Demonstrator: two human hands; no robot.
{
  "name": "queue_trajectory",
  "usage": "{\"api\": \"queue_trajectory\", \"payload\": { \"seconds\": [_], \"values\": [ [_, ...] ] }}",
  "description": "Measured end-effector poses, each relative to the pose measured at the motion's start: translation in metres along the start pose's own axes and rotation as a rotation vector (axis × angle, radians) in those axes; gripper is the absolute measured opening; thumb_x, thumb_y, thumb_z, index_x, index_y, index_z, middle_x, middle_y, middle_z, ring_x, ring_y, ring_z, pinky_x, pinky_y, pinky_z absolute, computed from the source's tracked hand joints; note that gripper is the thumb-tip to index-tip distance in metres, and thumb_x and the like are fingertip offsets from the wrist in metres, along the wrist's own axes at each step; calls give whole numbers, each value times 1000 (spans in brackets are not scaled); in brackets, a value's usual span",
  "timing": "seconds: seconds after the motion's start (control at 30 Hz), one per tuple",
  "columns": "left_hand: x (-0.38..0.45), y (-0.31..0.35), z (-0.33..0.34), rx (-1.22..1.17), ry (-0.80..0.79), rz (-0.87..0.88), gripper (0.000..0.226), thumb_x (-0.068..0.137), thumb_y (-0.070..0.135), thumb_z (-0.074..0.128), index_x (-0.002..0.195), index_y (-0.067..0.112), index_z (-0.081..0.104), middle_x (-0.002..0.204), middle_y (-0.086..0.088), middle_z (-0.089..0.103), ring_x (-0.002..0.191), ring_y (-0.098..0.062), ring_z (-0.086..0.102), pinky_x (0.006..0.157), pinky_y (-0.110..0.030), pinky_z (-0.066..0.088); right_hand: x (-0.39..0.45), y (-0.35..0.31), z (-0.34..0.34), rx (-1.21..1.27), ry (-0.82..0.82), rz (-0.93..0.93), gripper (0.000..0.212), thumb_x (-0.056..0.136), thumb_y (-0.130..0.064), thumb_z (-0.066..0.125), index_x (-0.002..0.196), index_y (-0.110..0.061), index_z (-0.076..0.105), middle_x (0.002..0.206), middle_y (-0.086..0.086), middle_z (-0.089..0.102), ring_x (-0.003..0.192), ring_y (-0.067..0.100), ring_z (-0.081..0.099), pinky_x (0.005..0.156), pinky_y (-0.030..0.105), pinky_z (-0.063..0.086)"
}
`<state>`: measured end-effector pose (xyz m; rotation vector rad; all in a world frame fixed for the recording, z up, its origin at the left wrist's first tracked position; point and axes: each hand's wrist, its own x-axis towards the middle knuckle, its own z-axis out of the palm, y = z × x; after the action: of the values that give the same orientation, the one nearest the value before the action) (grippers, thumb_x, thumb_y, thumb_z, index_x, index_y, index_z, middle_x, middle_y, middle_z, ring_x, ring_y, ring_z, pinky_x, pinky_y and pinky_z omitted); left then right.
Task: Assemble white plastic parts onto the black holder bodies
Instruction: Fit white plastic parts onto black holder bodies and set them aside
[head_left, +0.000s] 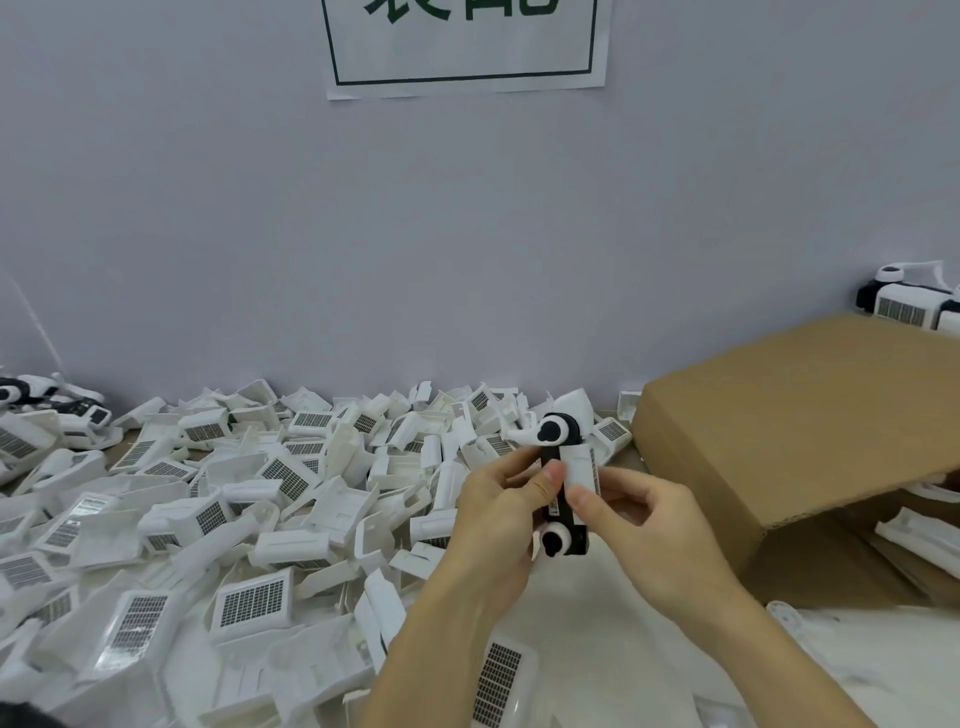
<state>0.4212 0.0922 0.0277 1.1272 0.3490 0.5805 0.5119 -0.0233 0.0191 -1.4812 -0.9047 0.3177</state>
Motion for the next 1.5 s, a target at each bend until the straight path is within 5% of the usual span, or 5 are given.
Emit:
{"api": "queue_trajectory", "payload": {
  "seconds": [0.33,0.7,0.93,1.23,1.5],
  "values": [
    [0,-3,-7,196,-90,17,26,89,-4,67,101,15,79,100,-12,77,97,-28,73,81,-32,56,3,-1,-3,235,12,76,35,73,-41,70,95,-16,79,95,8,78,93,28,75,85,39,61],
    [-2,18,0,-133,114,-5,27,104,18,50,109,2,71,112,-24,73,93,-34,73,97,-57,53,2,0,0,-91,247,-42,31,91,-49,57,64,-37,66,59,-9,63,57,6,56,52,10,39],
    [-4,18,-4,-246,107,-11,40,106,14,34,98,3,71,94,-28,72,83,-39,67,92,-63,50,5,14,-7,-3,224,197,63,105,-44,42,92,17,51,62,1,46,54,11,40,51,26,32],
    [1,17,-4,-278,178,17,32,109,22,40,116,6,66,100,-19,75,83,-29,74,79,-44,55,4,16,0,-151,122,227,43,98,-44,56,68,-14,57,68,-1,58,57,11,46,57,28,32],
    [4,13,-4,-282,295,48,25,103,20,55,123,7,60,79,-2,76,67,-17,74,56,-35,58,-5,16,1,-738,-89,170,36,77,-49,80,103,-37,59,101,-17,59,98,2,55,80,20,44]
  ]
}}
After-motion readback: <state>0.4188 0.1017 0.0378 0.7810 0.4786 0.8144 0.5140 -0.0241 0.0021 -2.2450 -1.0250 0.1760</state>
